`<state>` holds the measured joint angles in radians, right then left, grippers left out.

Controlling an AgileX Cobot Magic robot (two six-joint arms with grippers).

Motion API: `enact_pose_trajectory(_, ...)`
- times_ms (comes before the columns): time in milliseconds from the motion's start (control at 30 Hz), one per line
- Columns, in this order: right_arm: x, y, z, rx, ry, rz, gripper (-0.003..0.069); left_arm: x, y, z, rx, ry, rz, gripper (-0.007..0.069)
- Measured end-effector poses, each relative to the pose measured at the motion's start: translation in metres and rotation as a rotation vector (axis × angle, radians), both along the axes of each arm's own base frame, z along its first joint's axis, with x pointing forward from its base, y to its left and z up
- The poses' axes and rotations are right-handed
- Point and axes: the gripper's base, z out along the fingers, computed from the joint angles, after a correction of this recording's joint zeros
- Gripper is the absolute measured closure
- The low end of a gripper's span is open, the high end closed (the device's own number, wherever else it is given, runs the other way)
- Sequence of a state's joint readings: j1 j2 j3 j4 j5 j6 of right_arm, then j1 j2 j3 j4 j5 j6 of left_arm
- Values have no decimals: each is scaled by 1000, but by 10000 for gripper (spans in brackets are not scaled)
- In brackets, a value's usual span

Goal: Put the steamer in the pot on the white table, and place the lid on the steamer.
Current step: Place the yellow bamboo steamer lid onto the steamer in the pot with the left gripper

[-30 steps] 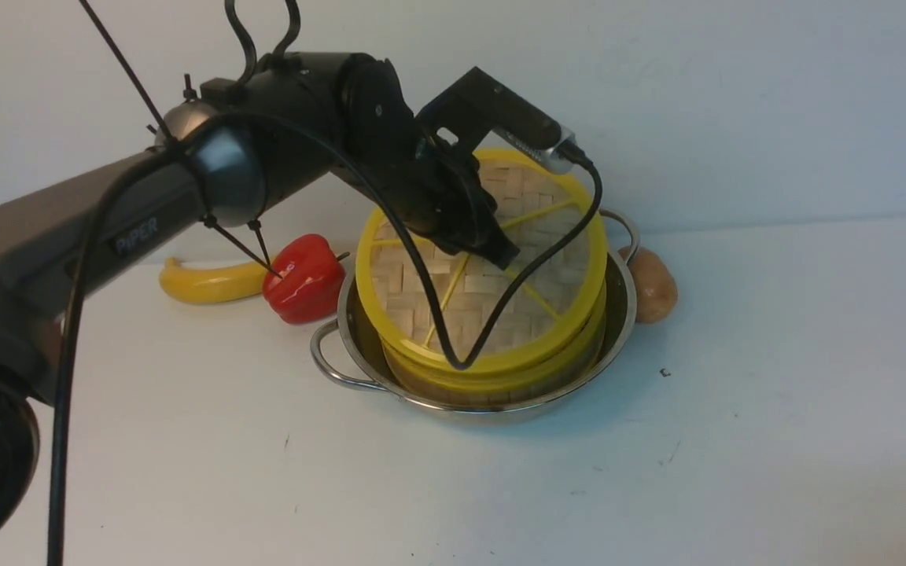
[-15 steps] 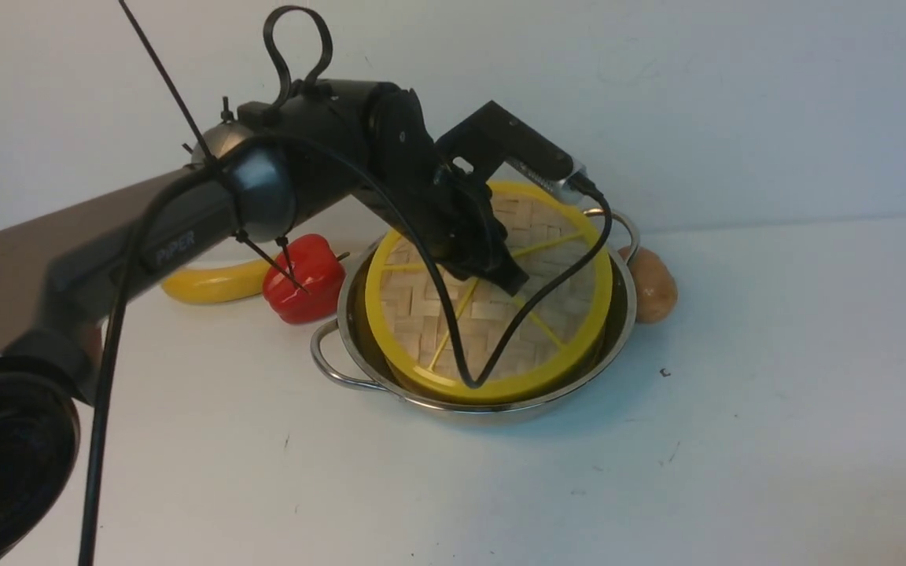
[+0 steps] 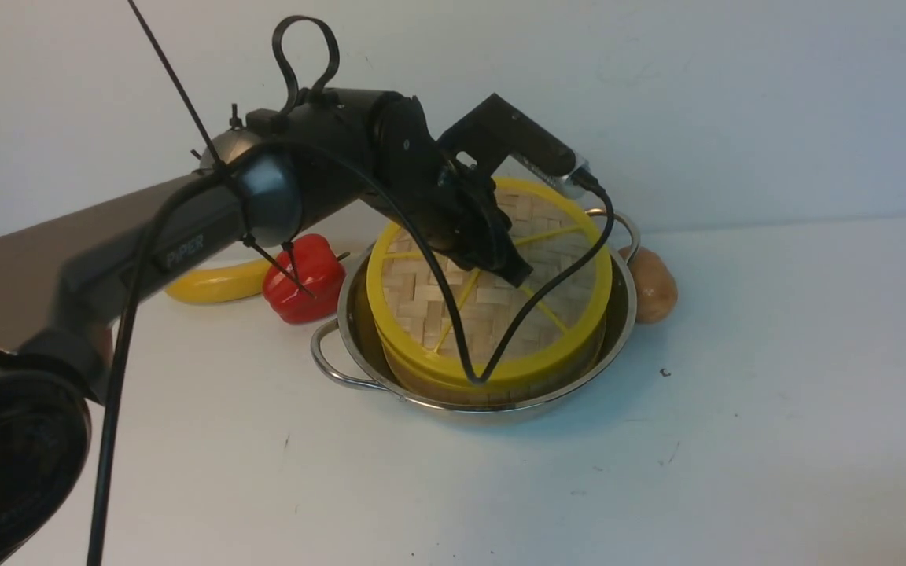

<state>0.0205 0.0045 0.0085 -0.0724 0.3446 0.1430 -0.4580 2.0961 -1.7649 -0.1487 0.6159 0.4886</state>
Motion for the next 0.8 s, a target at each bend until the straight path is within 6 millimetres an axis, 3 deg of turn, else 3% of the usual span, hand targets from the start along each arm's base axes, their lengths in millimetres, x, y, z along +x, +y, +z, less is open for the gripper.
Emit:
enact_pose_trajectory(367,0,0,0,0,0,0,417,8,-2,-18,31,-15,-4,510)
enact_pose_trajectory(800,0,0,0,0,0,0,417,13,-3,-21,11,-46,10,510)
